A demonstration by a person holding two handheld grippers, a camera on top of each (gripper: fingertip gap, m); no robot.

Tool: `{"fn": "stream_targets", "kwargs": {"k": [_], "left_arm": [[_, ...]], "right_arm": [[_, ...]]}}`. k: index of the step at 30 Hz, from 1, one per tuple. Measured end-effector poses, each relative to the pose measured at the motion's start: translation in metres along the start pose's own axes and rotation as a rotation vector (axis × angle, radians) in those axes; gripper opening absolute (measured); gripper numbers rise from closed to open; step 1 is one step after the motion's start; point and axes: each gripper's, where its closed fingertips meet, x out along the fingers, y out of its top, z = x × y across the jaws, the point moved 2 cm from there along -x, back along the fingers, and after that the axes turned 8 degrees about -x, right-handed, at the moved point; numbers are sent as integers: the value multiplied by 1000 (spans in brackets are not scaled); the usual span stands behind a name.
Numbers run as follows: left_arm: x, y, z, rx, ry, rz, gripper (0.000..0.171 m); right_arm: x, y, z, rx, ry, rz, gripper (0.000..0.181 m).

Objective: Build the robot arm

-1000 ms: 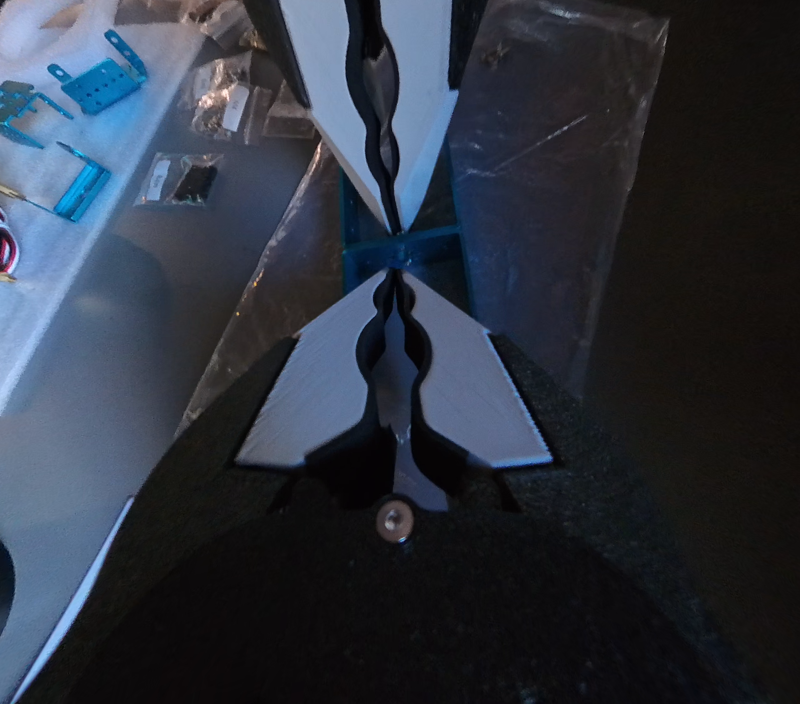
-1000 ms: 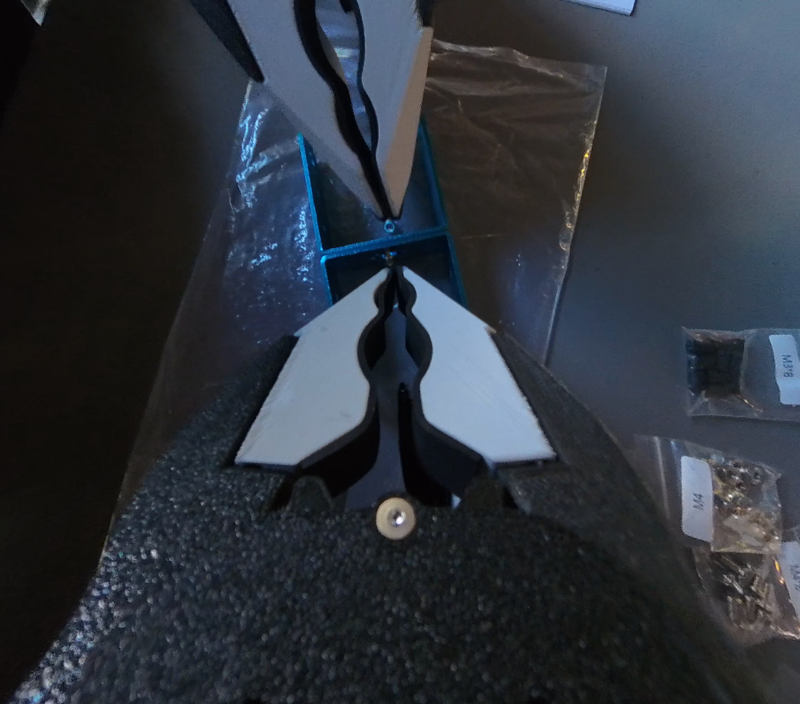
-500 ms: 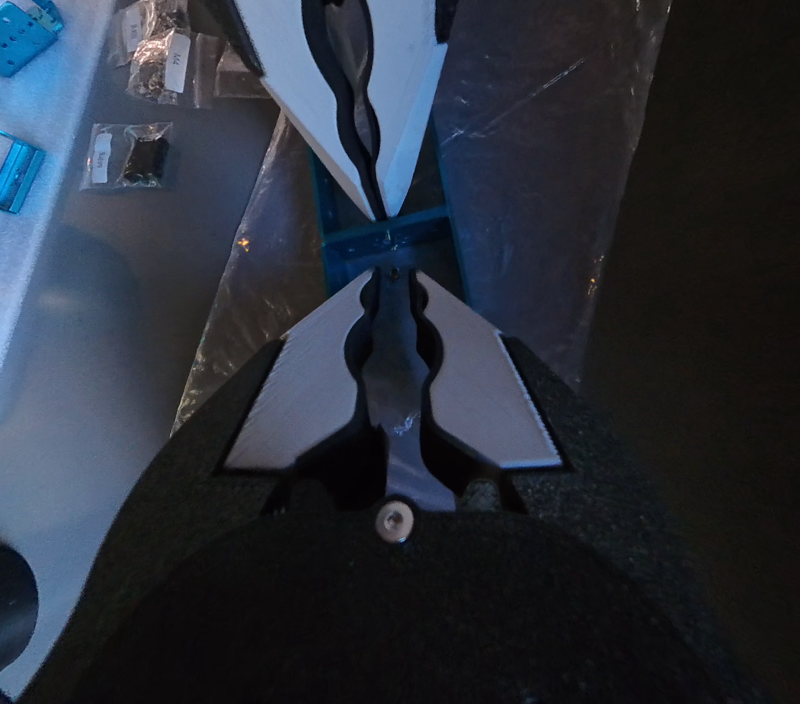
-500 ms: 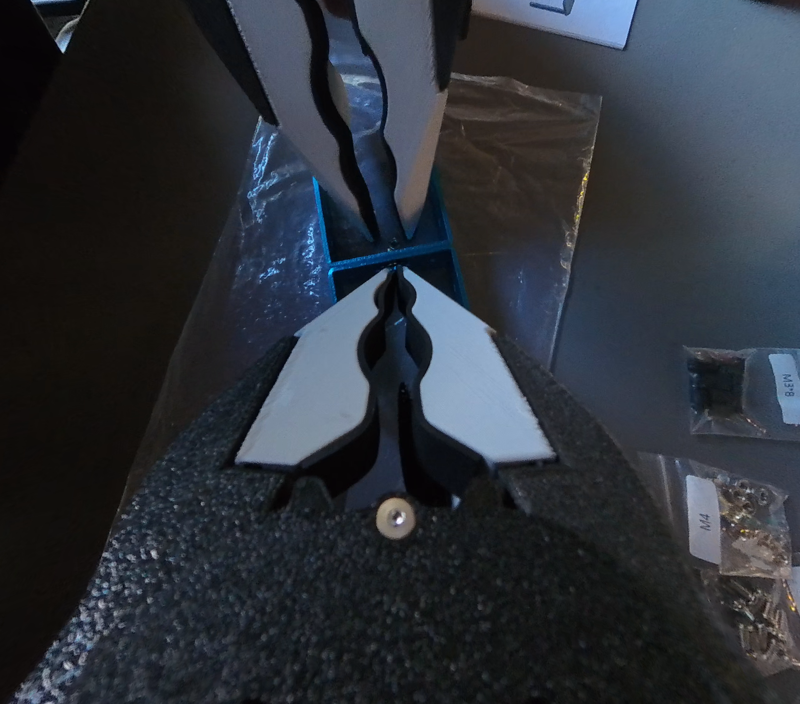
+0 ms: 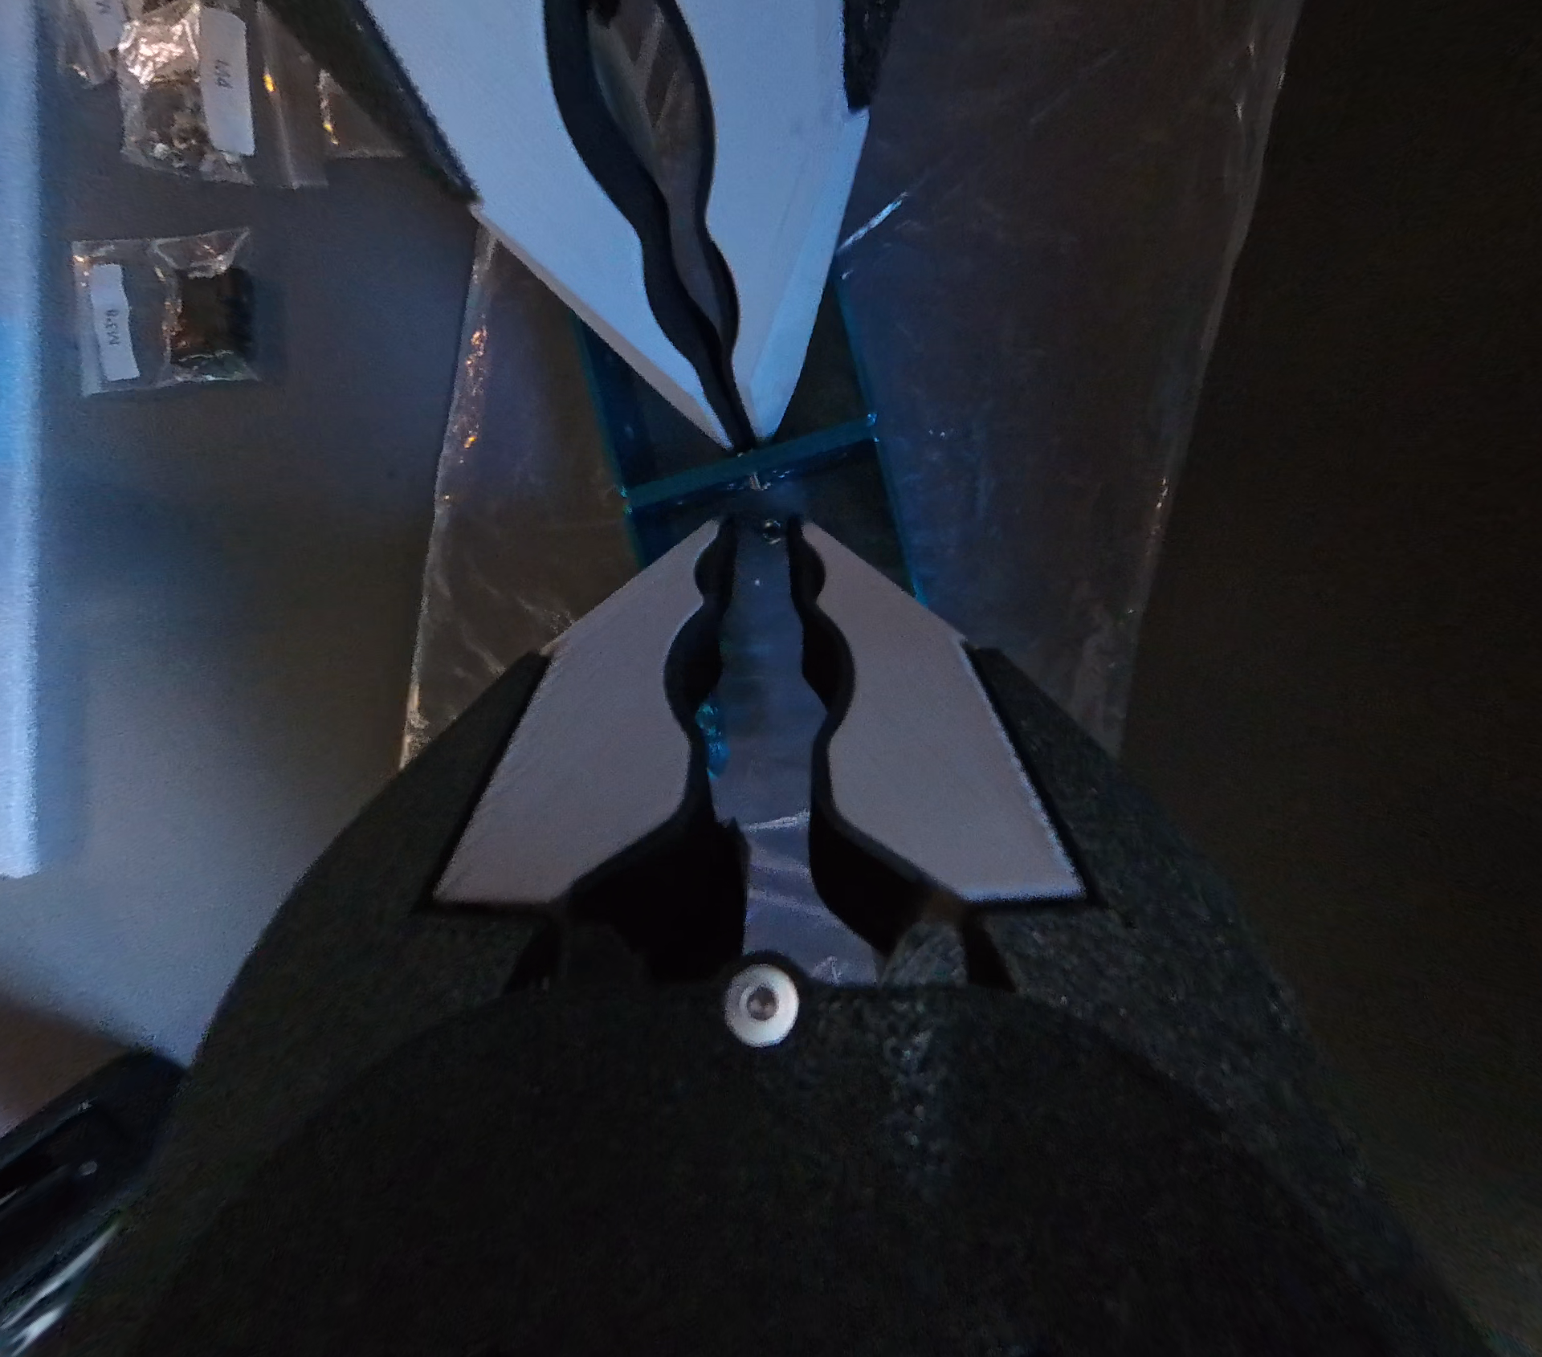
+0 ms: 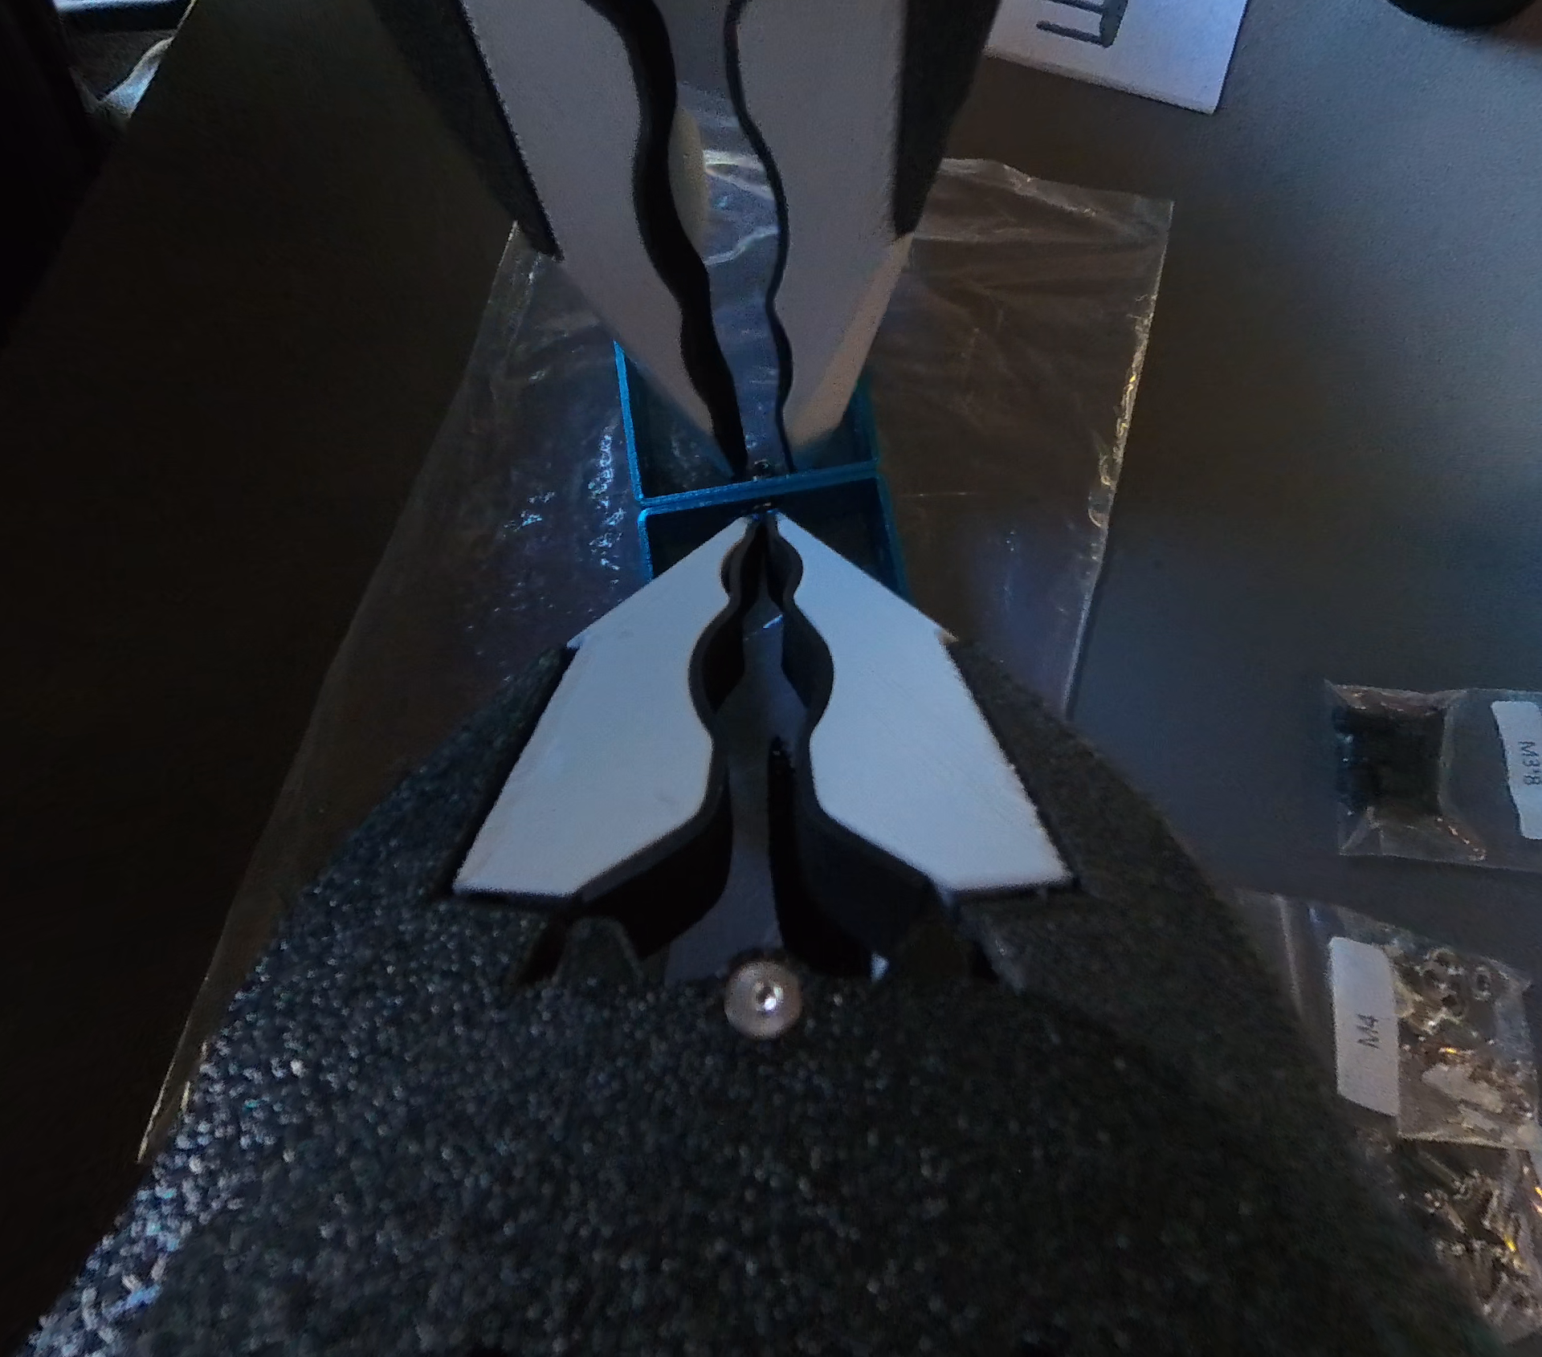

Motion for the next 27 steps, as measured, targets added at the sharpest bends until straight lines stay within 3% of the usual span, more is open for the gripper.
{"fn": "stream_targets", "kwargs": {"k": [7,13,18,22,27], "left_arm": [[1,0,2,-26,-106,-107,5],[1,1,2,-21,-153,-109,4],[-7,-3,-4,-45,-72,17,4],[-20,0,-3,-153,-61,212,4],[-22,0,-2,-207,-69,333,4]], "right_arm": [[0,1,-2,-2,8,7,0],[0,2,-3,-8,4,11,0],[-1,0,-1,-17,-8,3,0],[-5,0,2,-14,-19,5,0],[-6,3,2,5,-7,34,0]]}}
